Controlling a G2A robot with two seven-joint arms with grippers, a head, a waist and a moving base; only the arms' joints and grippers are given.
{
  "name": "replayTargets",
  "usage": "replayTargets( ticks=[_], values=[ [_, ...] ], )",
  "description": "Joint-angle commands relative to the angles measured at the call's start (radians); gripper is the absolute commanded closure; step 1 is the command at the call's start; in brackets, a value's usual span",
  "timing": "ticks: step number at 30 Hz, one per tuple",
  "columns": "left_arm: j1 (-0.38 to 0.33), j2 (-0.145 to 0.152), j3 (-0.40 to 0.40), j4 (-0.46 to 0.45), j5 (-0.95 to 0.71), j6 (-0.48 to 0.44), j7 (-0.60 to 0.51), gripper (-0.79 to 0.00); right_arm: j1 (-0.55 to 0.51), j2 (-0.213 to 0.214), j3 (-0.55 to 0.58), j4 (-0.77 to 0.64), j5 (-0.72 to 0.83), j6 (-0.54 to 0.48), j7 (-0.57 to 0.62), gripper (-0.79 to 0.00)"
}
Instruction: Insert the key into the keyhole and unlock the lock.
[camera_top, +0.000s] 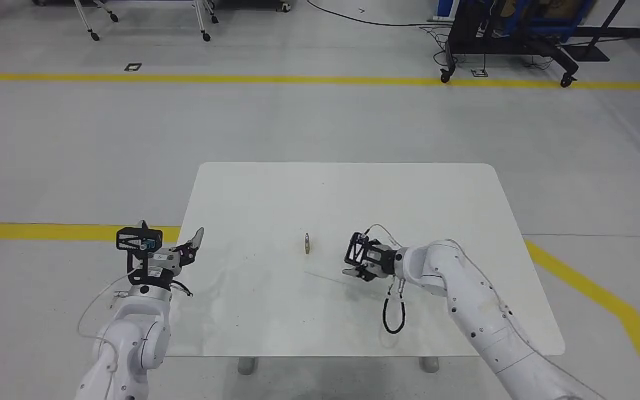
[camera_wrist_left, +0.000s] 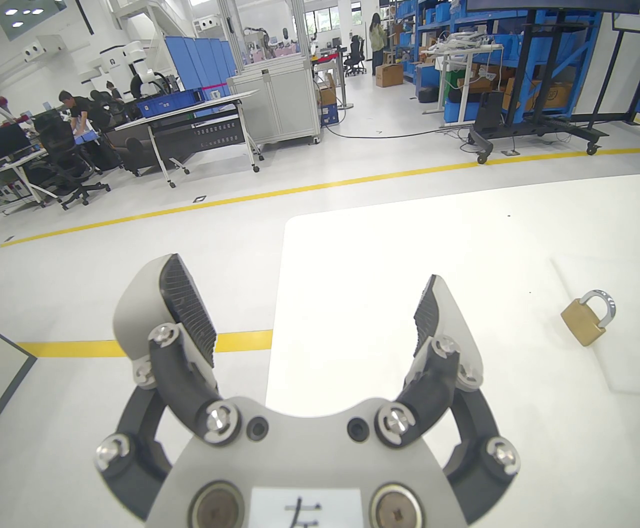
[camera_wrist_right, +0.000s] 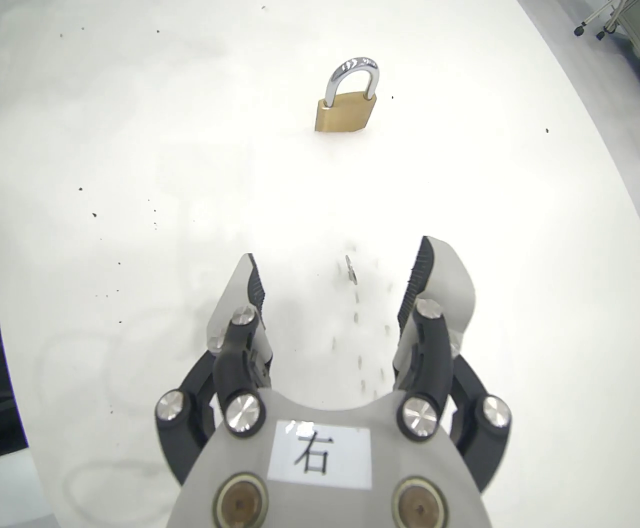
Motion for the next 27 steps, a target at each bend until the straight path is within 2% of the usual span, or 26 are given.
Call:
replayTargets(
  ticks=[1, 4, 9, 16, 18, 27],
  values=[
    [0.000, 0.000, 0.000, 0.000, 0.000, 0.000, 0.000, -0.785, 0.006, -0.002, -0.014, 0.002, -0.025, 0.026, 0.005, -0.203],
    [0.000, 0.000, 0.000, 0.000, 0.000, 0.000, 0.000, -0.785, 0.015, -0.007, -0.035, 0.009, -0.045, 0.055, 0.009, -0.191],
    [0.000, 0.000, 0.000, 0.000, 0.000, 0.000, 0.000, -0.785, 0.038, -0.013, -0.062, 0.033, -0.057, 0.071, 0.020, -0.077],
    [0.000, 0.000, 0.000, 0.000, 0.000, 0.000, 0.000, -0.785, 0.060, -0.017, -0.085, 0.059, -0.069, 0.072, 0.041, -0.062],
    [0.000, 0.000, 0.000, 0.000, 0.000, 0.000, 0.000, -0.785, 0.064, -0.018, -0.089, 0.063, -0.073, 0.074, 0.044, 0.000],
    [0.000, 0.000, 0.000, 0.000, 0.000, 0.000, 0.000, -0.785, 0.049, -0.003, -0.054, 0.029, -0.088, 0.048, -0.008, 0.000]
  ],
)
